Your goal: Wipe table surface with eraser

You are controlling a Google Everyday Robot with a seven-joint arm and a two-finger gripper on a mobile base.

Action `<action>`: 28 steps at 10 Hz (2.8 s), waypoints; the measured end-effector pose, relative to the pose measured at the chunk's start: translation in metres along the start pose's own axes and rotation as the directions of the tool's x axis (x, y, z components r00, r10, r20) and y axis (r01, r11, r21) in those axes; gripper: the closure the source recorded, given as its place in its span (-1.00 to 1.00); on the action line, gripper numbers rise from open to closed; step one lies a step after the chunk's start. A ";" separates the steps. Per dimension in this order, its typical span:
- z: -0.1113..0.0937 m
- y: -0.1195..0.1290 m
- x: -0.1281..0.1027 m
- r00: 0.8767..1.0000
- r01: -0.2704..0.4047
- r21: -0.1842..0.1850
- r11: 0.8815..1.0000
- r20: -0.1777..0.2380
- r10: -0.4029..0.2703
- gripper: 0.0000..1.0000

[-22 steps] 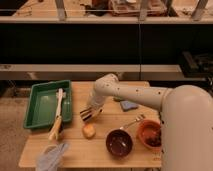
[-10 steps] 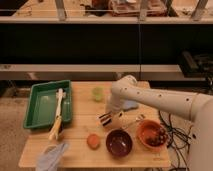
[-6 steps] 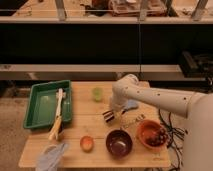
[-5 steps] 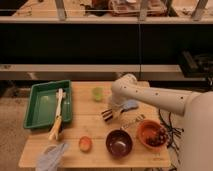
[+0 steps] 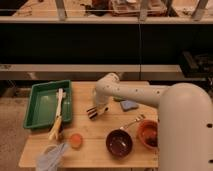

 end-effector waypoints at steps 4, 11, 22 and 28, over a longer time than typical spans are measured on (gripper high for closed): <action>0.009 -0.019 -0.051 0.994 0.072 0.028 0.997 0.084 -0.074 1.00; -0.040 0.055 -0.010 0.990 0.032 0.009 0.999 0.141 -0.033 1.00; -0.020 0.022 0.050 0.998 -0.055 0.039 0.998 0.027 0.054 1.00; 0.005 -0.020 -0.036 0.987 0.073 0.075 0.994 0.134 -0.083 1.00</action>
